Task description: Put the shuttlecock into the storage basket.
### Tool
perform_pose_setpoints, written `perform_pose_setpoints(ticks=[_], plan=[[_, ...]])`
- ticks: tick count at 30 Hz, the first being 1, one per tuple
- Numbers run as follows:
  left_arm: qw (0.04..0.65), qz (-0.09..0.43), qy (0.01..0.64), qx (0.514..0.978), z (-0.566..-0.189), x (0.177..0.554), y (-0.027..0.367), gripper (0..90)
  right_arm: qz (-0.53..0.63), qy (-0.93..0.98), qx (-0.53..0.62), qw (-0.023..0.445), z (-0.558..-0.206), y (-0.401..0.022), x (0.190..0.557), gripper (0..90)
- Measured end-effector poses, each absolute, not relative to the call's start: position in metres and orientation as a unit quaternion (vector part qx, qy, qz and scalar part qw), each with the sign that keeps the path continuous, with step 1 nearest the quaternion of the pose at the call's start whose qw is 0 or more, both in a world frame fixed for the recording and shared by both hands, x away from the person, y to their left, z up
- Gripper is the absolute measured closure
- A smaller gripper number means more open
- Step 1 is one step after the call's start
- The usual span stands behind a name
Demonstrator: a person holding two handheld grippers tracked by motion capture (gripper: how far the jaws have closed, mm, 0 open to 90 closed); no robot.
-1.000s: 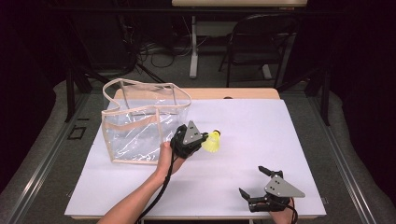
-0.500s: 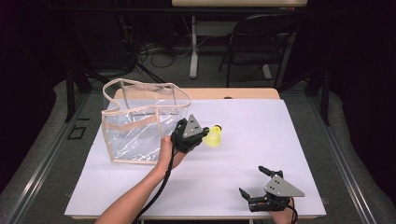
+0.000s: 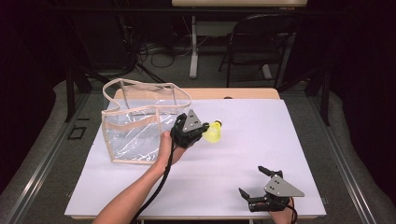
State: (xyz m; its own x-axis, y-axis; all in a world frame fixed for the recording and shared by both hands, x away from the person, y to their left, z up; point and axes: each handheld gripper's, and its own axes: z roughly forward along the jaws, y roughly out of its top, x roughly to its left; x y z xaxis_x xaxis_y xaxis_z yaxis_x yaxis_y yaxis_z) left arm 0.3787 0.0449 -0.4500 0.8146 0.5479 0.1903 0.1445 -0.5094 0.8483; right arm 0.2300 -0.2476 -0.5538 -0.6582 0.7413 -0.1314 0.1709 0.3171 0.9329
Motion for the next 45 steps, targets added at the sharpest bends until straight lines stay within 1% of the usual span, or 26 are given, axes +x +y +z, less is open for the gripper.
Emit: perform_pose_setpoints(ticks=[23, 45], plan=[[0.448, 0.227, 0.211, 0.839, -0.44, 0.391, 0.041, 89.3, 0.504, 0.758, 0.301, 0.285, -0.553, -0.249, 0.23, 0.7], [0.447, 0.237, 0.212, 0.836, -0.422, 0.401, 0.038, 89.4, 0.506, 0.756, 0.299, 0.287, -0.552, -0.249, 0.229, 0.8]])
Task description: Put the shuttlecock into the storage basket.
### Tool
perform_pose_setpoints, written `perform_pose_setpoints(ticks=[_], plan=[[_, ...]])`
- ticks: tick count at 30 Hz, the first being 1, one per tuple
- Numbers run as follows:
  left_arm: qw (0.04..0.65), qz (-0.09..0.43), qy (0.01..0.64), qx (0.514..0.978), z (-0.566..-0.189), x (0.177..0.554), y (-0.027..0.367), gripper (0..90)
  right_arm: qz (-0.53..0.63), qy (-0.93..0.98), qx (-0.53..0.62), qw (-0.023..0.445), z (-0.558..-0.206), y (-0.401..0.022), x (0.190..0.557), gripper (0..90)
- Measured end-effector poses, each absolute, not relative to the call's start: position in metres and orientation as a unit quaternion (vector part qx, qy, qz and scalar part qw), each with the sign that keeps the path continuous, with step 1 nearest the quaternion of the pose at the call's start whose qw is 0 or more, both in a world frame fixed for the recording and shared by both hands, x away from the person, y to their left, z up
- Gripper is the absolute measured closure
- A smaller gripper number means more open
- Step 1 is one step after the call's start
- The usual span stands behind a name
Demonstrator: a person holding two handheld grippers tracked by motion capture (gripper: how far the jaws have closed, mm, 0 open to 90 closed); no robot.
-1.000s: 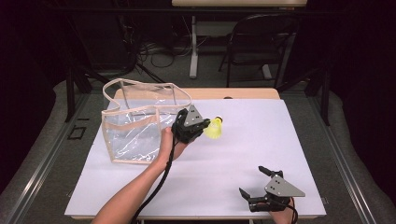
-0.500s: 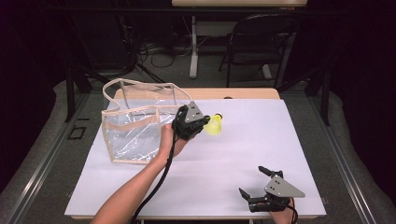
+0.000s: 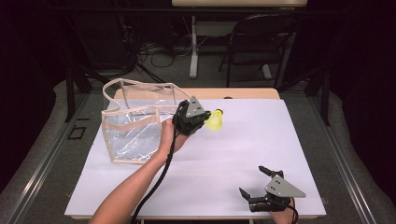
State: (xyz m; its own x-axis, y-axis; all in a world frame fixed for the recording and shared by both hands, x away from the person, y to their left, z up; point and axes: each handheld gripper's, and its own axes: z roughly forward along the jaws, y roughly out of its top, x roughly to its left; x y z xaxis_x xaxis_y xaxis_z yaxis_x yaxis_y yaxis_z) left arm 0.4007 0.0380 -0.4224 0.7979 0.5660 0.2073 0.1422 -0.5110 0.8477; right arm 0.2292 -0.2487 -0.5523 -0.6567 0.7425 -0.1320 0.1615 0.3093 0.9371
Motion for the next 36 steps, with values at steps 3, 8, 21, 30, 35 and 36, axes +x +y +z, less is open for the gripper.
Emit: perform_pose_setpoints(ticks=[3, 8, 21, 30, 35, 36], plan=[[0.448, 0.238, 0.209, 0.836, -0.421, 0.401, 0.038, 89.4, 0.504, 0.758, 0.3, 0.287, -0.553, -0.249, 0.23, 0.8], [0.448, 0.239, 0.21, 0.836, -0.417, 0.404, 0.038, 89.4, 0.504, 0.758, 0.301, 0.285, -0.553, -0.249, 0.23, 0.8], [0.449, 0.249, 0.213, 0.831, -0.403, 0.409, 0.042, 89.4, 0.505, 0.758, 0.299, 0.285, -0.552, -0.248, 0.229, 0.8], [0.45, 0.256, 0.213, 0.829, -0.392, 0.409, 0.044, 89.4, 0.505, 0.758, 0.298, 0.285, -0.552, -0.248, 0.23, 0.8], [0.452, 0.259, 0.215, 0.826, -0.388, 0.41, 0.046, 89.4, 0.505, 0.758, 0.298, 0.285, -0.552, -0.248, 0.229, 0.8], [0.454, 0.259, 0.217, 0.825, -0.387, 0.41, 0.046, 89.4, 0.503, 0.759, 0.299, 0.286, -0.552, -0.248, 0.229, 0.8]])
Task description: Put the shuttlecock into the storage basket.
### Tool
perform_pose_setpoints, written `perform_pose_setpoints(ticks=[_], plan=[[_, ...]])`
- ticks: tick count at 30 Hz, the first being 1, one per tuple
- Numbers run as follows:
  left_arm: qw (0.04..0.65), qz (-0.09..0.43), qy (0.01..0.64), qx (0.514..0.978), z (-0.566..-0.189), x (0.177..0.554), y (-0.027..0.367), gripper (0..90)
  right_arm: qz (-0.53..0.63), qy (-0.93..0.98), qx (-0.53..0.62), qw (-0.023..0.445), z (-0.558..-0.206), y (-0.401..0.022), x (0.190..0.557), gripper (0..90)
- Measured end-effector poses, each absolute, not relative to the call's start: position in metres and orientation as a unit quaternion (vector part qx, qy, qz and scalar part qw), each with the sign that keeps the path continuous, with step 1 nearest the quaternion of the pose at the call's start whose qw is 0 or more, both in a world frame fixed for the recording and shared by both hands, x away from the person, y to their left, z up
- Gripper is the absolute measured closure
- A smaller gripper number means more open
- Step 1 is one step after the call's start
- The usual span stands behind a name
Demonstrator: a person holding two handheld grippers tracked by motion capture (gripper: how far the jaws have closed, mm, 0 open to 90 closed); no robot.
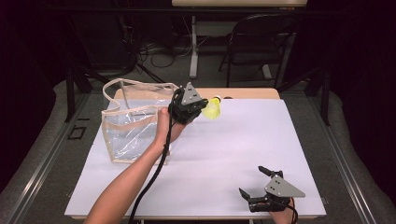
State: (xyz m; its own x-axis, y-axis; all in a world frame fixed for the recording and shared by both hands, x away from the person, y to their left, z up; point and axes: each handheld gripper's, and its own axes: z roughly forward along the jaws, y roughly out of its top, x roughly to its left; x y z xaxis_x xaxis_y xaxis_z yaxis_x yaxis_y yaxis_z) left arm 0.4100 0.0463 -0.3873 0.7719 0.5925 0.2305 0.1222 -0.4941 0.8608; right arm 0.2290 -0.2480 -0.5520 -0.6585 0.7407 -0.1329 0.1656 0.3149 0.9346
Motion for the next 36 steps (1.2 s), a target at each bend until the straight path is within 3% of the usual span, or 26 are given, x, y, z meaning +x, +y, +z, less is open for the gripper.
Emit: perform_pose_setpoints(ticks=[36], plan=[[0.471, 0.277, 0.239, 0.803, -0.362, 0.424, 0.071, 89.5, 0.502, 0.757, 0.305, 0.285, -0.552, -0.251, 0.23, 0.8]])
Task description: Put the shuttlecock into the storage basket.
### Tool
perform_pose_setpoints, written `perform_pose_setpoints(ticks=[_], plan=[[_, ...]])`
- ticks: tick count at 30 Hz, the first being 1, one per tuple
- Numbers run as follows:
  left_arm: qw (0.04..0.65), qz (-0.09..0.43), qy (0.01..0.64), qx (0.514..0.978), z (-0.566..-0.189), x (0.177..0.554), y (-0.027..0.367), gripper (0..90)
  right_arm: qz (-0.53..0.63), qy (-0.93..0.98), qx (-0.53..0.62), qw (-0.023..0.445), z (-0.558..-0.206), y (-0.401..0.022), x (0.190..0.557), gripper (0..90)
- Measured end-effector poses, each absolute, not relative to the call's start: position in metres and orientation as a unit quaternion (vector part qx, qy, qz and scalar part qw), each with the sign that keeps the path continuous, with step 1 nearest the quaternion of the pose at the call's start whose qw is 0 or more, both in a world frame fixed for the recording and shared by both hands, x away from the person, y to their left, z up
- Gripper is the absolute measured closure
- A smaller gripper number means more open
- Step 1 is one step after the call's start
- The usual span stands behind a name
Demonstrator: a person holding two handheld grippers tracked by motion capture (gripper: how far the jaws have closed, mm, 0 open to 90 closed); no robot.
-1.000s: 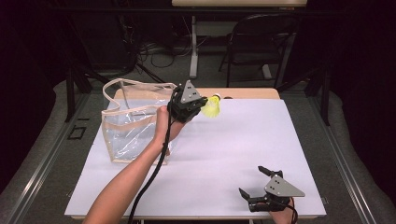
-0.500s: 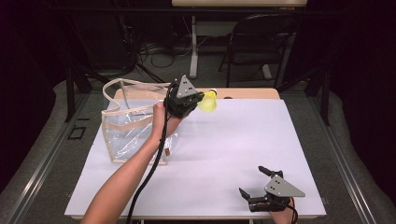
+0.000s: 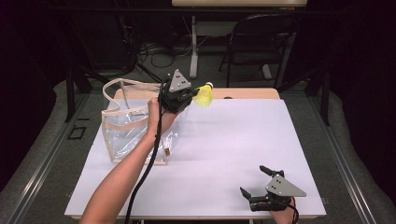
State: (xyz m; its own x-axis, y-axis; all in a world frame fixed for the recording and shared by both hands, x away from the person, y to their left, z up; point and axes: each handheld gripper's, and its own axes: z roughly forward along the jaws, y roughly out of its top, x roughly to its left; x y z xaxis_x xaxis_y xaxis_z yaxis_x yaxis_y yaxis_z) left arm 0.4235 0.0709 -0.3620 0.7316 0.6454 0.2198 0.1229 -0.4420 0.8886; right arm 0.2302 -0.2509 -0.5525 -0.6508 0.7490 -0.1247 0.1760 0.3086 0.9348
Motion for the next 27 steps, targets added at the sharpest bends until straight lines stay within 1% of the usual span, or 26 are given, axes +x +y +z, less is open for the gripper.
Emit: perform_pose_setpoints(ticks=[27], plan=[[0.474, 0.301, 0.256, 0.787, -0.345, 0.424, 0.099, 89.5, 0.499, 0.76, 0.304, 0.284, -0.554, -0.249, 0.231, 0.9]])
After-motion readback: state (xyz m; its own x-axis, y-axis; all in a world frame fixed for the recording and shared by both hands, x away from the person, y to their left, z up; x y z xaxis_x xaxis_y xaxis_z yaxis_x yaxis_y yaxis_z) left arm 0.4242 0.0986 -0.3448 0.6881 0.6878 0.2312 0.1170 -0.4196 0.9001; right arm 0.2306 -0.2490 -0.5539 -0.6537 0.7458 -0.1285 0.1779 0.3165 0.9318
